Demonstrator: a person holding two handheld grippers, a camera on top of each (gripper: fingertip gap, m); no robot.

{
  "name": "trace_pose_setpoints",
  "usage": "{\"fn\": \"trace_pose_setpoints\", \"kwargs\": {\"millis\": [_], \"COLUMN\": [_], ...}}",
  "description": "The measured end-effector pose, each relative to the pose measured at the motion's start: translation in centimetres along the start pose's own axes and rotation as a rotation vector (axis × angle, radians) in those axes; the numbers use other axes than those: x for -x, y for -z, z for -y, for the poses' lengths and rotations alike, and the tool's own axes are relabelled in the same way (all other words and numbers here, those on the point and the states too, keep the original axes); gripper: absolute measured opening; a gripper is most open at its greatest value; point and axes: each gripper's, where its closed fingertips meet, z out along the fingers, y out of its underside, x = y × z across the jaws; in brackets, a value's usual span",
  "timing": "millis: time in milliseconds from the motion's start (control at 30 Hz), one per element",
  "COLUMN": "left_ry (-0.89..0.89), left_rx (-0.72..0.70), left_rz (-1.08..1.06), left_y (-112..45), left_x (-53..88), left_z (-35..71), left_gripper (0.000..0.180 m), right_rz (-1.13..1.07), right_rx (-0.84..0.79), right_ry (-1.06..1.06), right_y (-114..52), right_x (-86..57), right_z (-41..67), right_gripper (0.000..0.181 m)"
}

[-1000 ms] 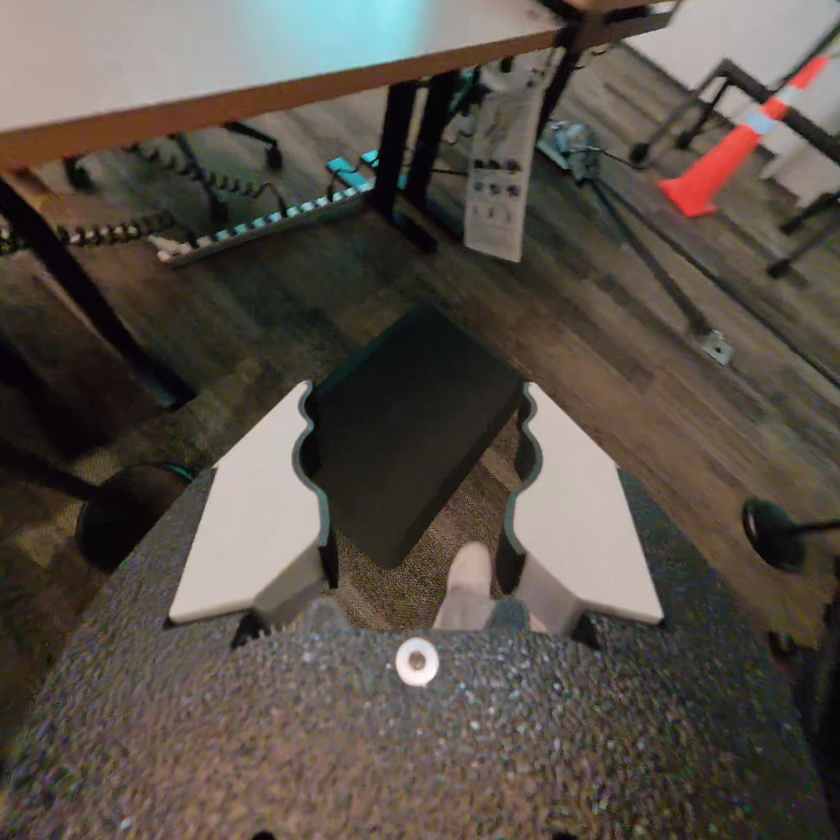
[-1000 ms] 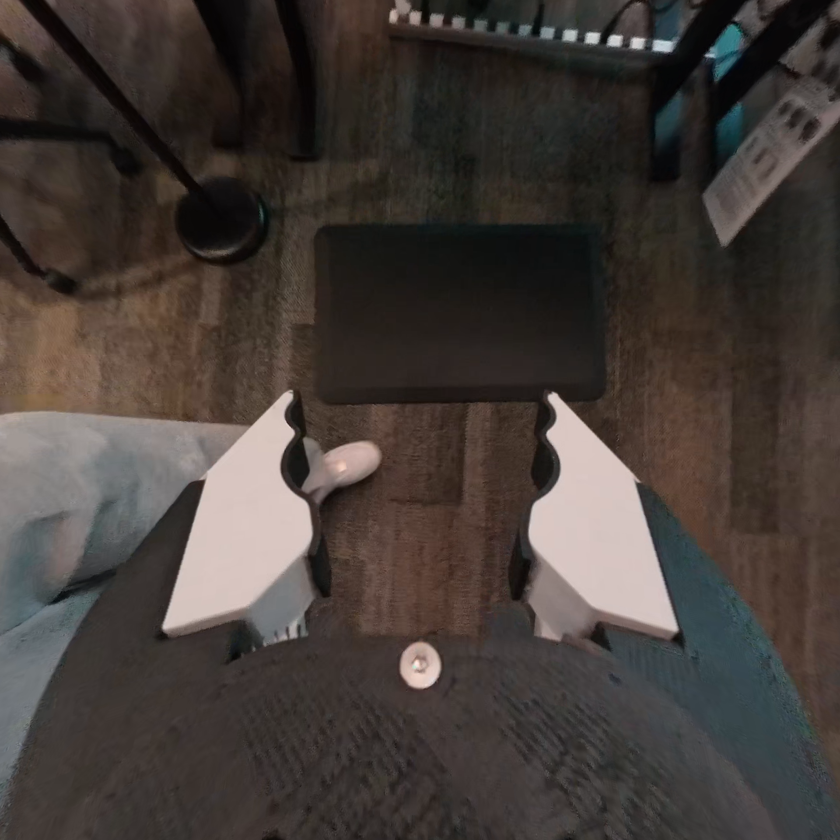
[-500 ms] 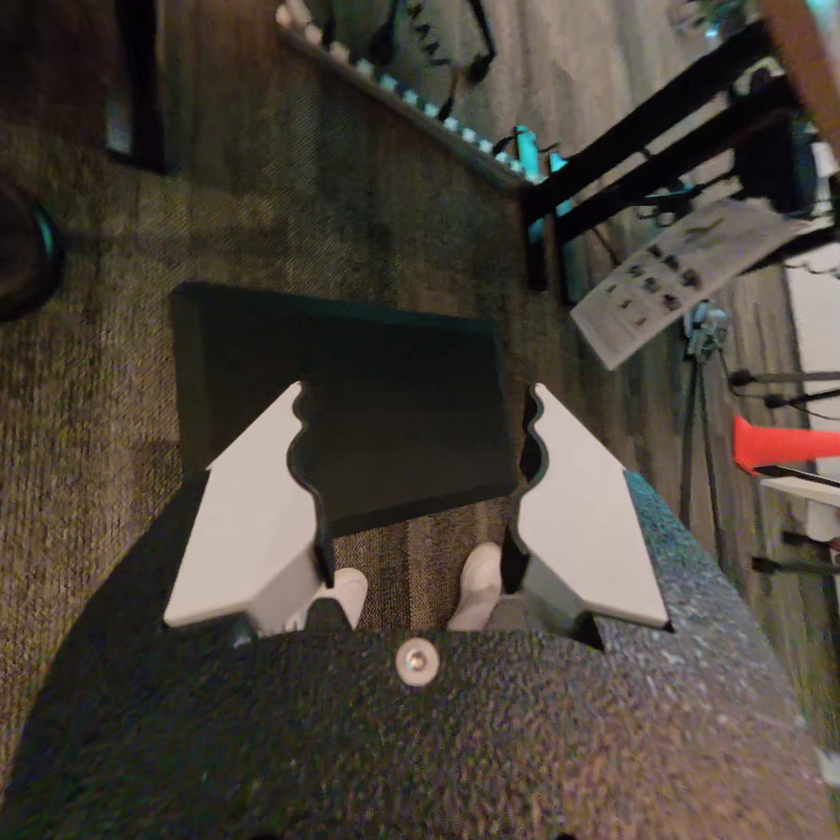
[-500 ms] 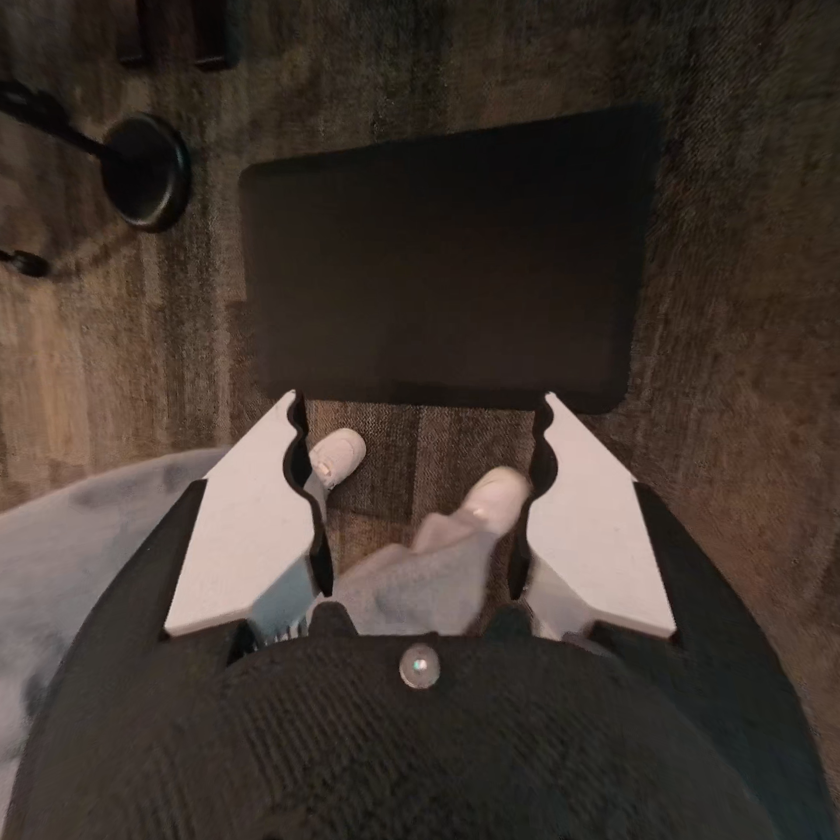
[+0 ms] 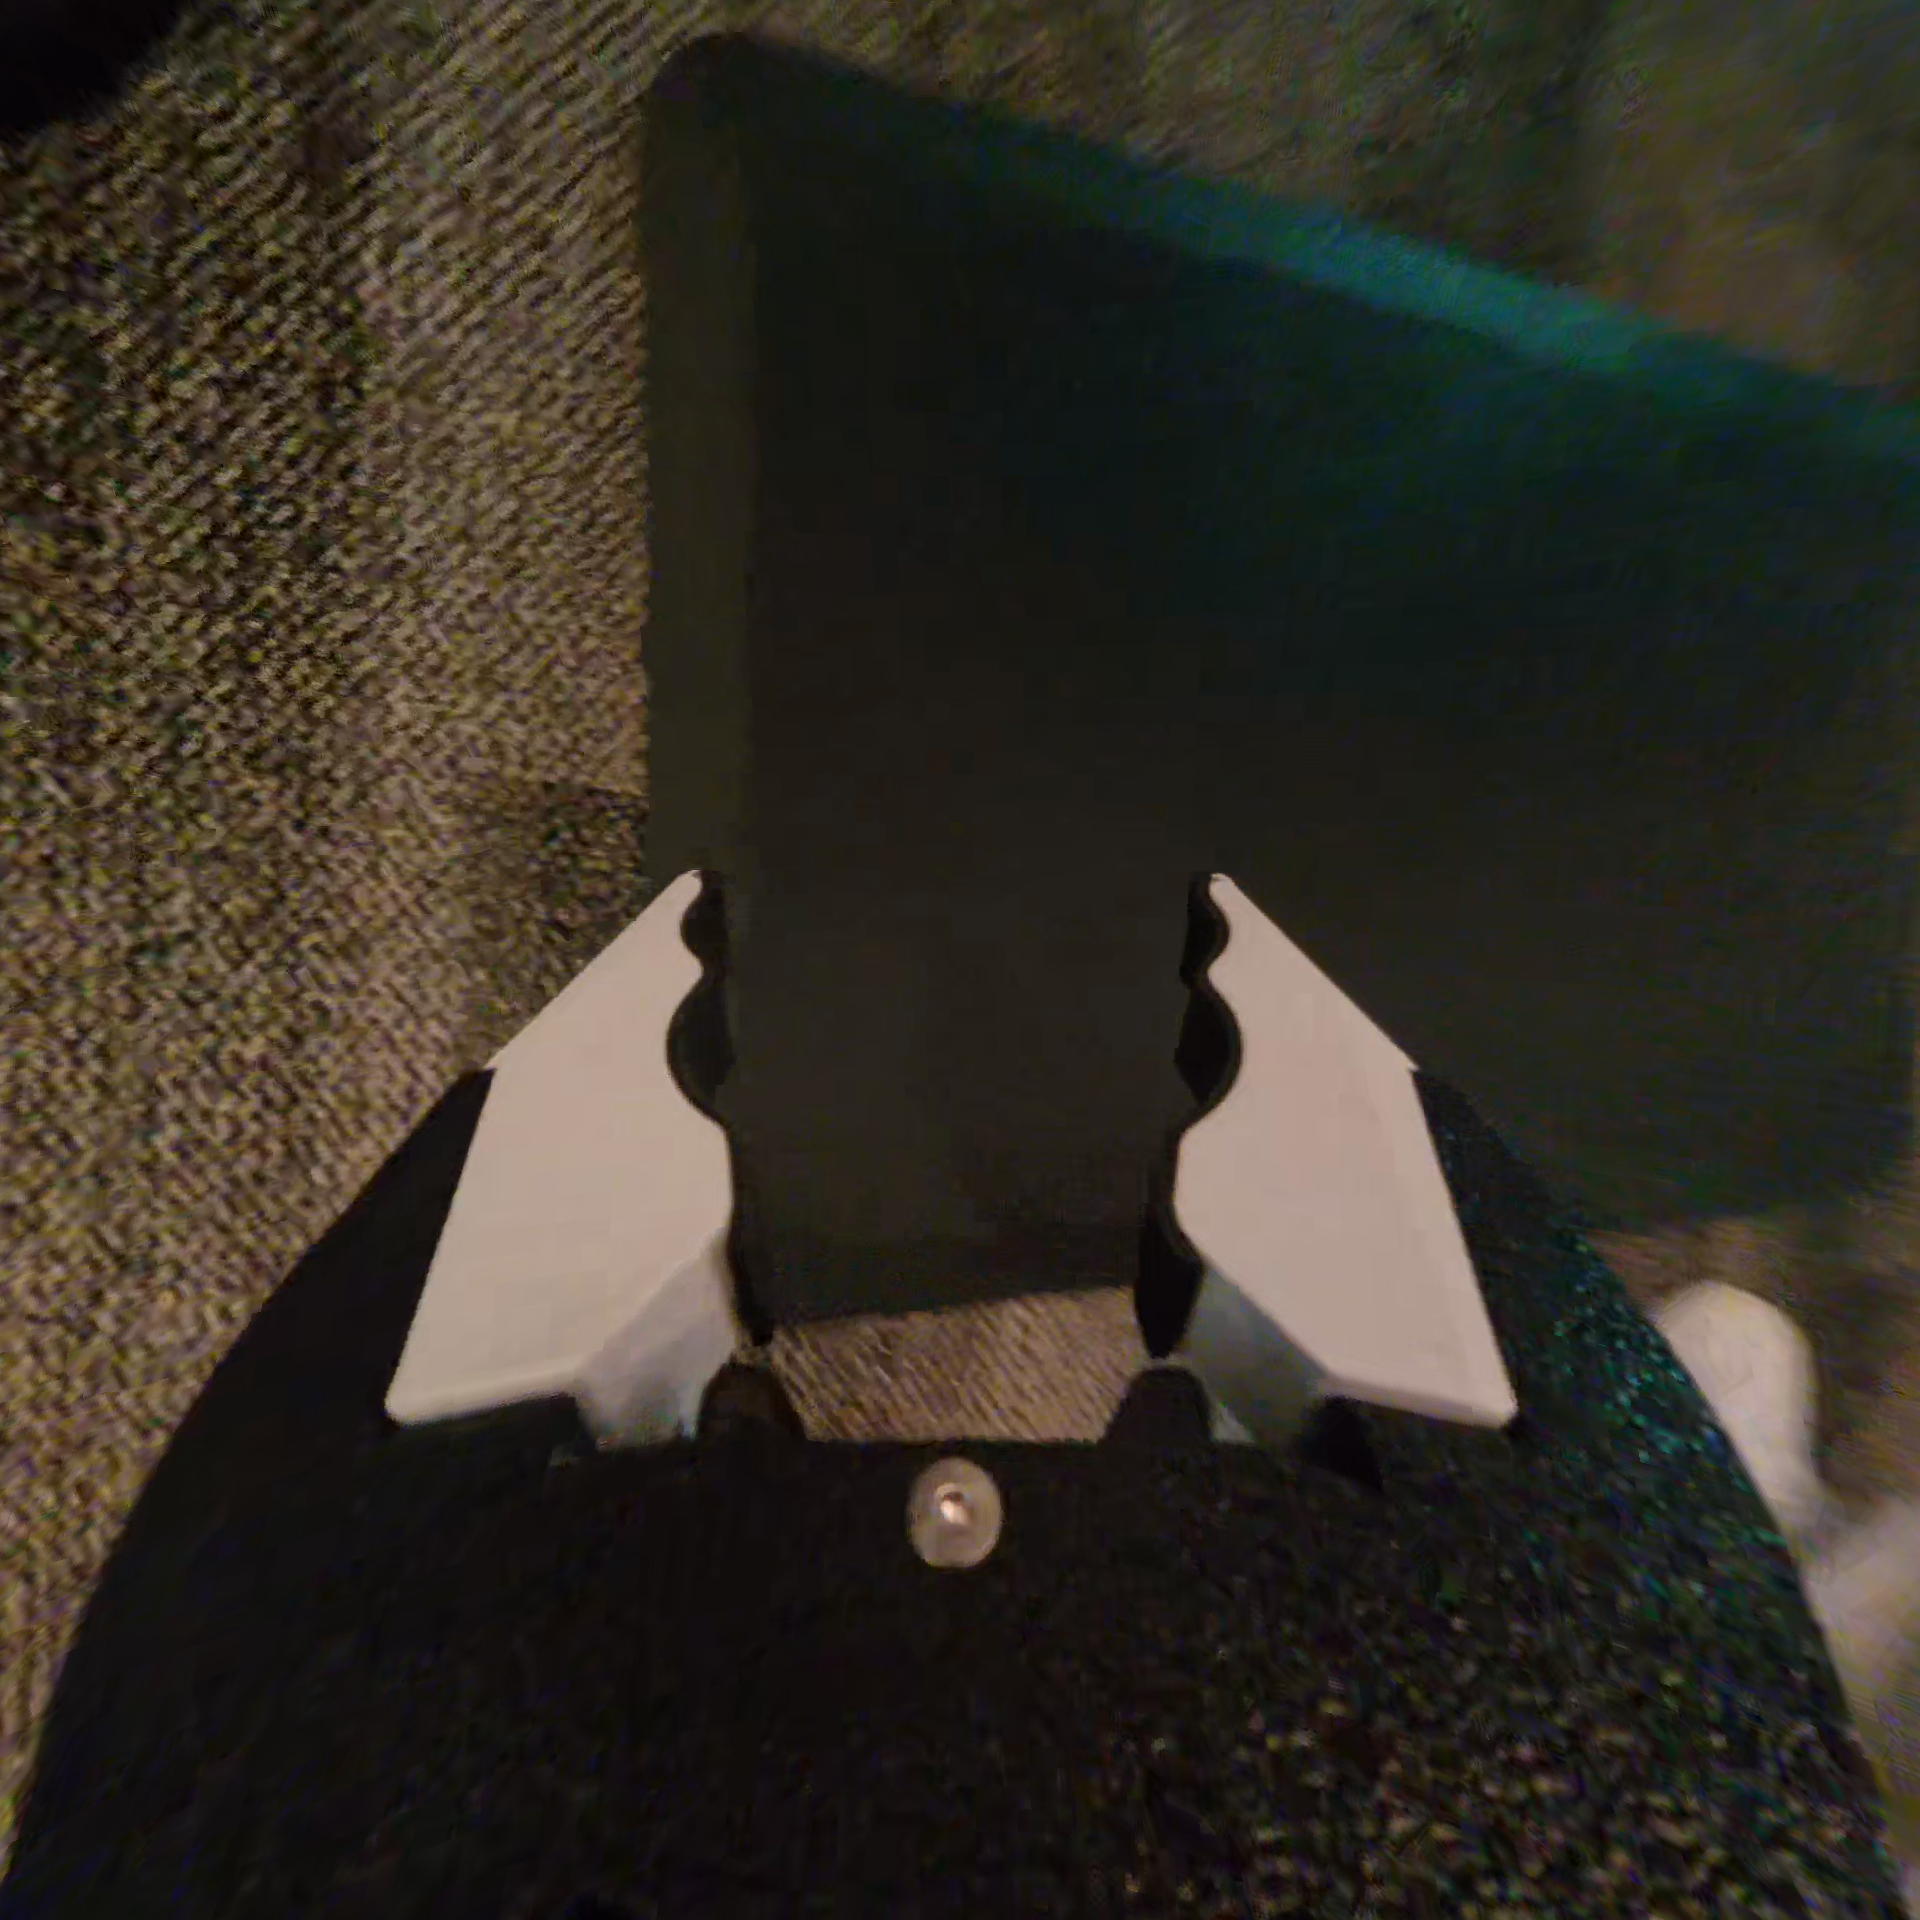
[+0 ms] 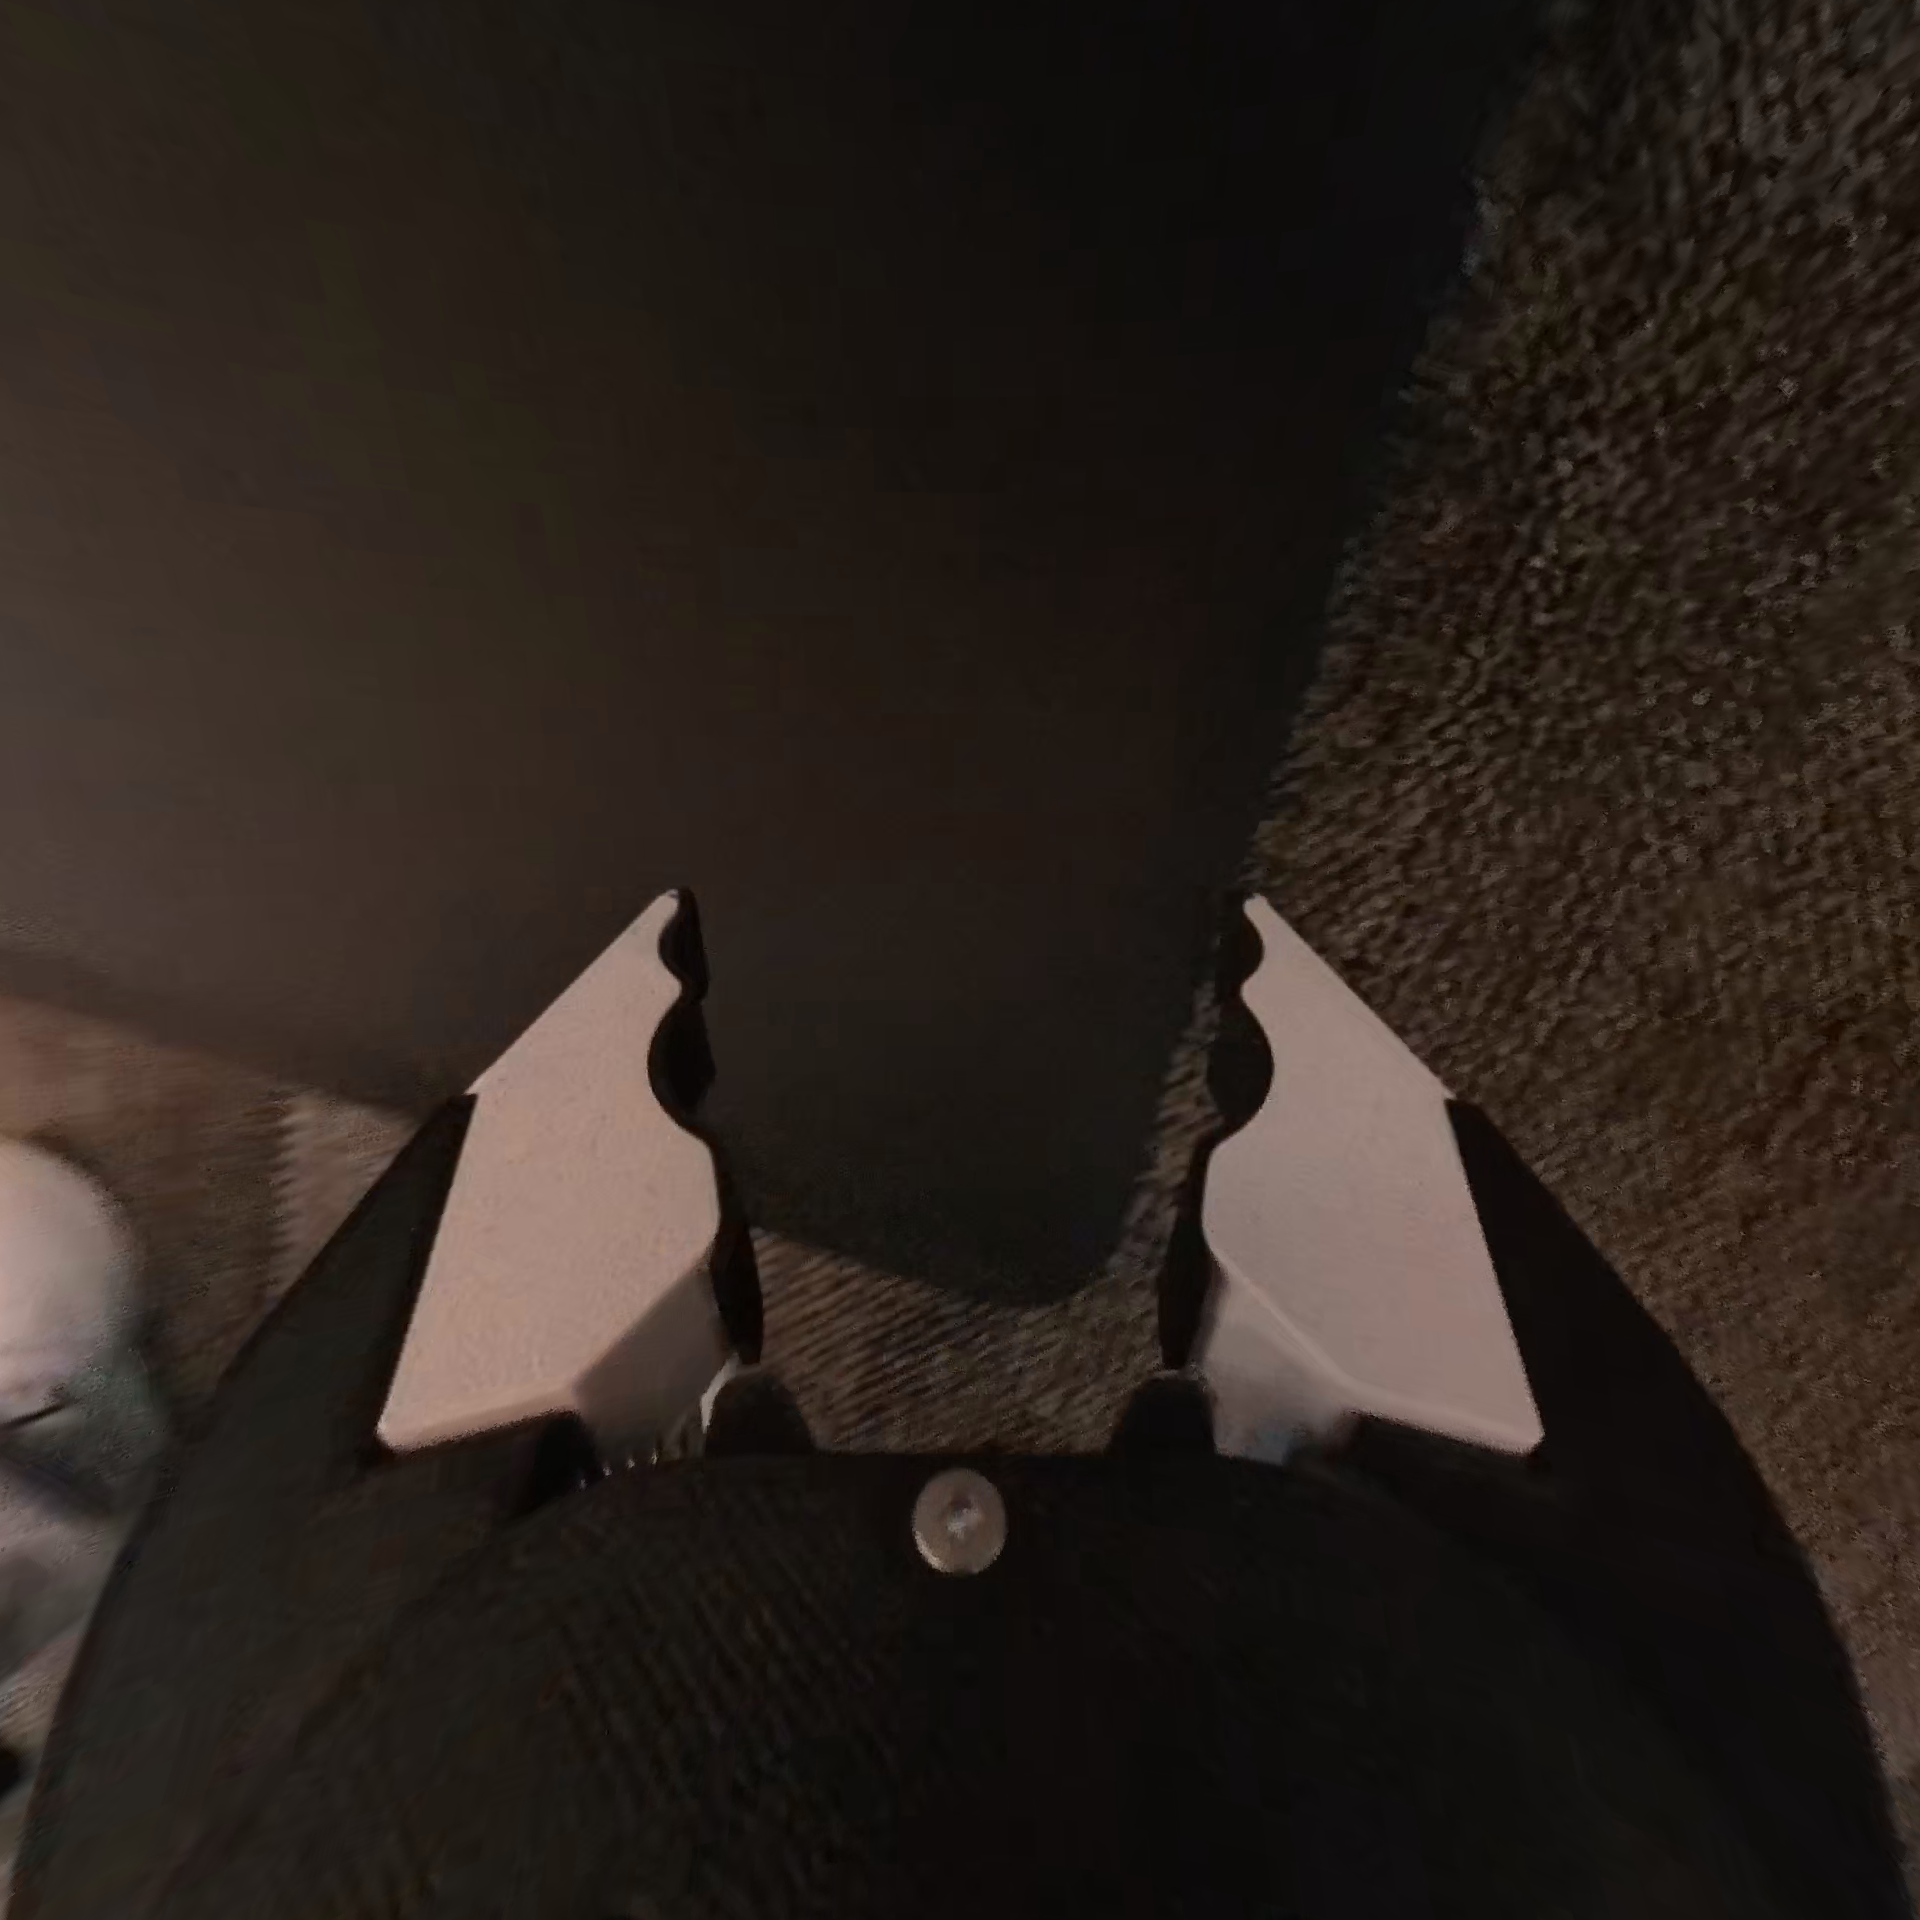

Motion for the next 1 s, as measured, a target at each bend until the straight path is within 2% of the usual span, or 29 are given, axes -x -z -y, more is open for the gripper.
{"fn": "trace_pose_setpoints", "kwargs": {"millis": [33,100,133,233,333,400,433,467,500,533,633,733,900,967,1000], "left_ry": [-0.025,-0.08,-0.078,-0.06,-0.056,-0.081,-0.091,-0.092,-0.099,-0.111,-0.096,-0.055,-0.027,0.009,0.046], "left_rx": [-0.014,-0.031,-0.018,-0.045,-0.129,-0.142,-0.115,-0.086,-0.069,-0.051,-0.085,-0.072,0.072,0.09,0.091], "left_rz": [0.026,0.008,0.004,-0.004,0.007,-0.034,-0.022,0.002,0.019,0.014,-0.031,-0.08,-0.282,-0.318,-0.355], "left_y": [-2.4,-6.6,-8.5,-12.9,-14.8,-15.4,-15.7,-16.0,-16.2,-16.3,-16.6,-16.3,-15.5,-15.6,-15.6], "left_x": [1.6,3.5,4.5,6.9,8.4,8.2,8.6,9.1,9.5,9.5,8.4,8.6,10.6,11.4,11.6], "left_z": [-0.5,-1.6,-2.3,-3.1,-2.8,-3.2,-3.8,-4.7,-5.5,-6.6,-8.0,-8.0,-7.8,-7.7,-7.6], "left_gripper": [0.081,0.082,0.085,0.081,0.077,0.09,0.094,0.089,0.083,0.075,0.099,0.086,0.051,0.037,0.033], "right_rz": [-0.018,-0.065,-0.036,0.009,0.075,0.072,0.049,0.097,0.076,0.022,0.046,0.173,0.385,0.418,0.444], "right_rx": [0.005,-0.019,-0.058,-0.049,-0.141,-0.089,-0.134,-0.147,-0.159,-0.17,-0.211,-0.186,-0.117,-0.104,-0.105], "right_ry": [0.008,-0.012,-0.004,0.028,-0.039,-0.07,-0.046,-0.011,0.036,0.086,-0.022,-0.184,-0.25,-0.28,-0.288], "right_y": [-2.0,-4.8,-5.8,-8.5,-10.0,-11.3,-11.4,-11.7,-11.9,-12.2,-11.8,-11.1,-10.7,-10.9,-10.9], "right_x": [-1.7,-5.0,-5.6,-6.7,-6.6,-6.4,-6.1,-4.7,-4.1,-4.1,-4.9,-5.3,-6.5,-7.1,-7.0], "right_z": [-0.6,-0.9,-0.8,-2.6,-2.8,-4.6,-4.4,-4.5,-4.7,-4.8,-4.4,-3.9,-4.0,-4.1,-4.0], "right_gripper": [0.097,0.094,0.087,0.091,0.088,0.098,0.095,0.093,0.105,0.106,0.092,0.08,0.058,0.042,0.039]}}
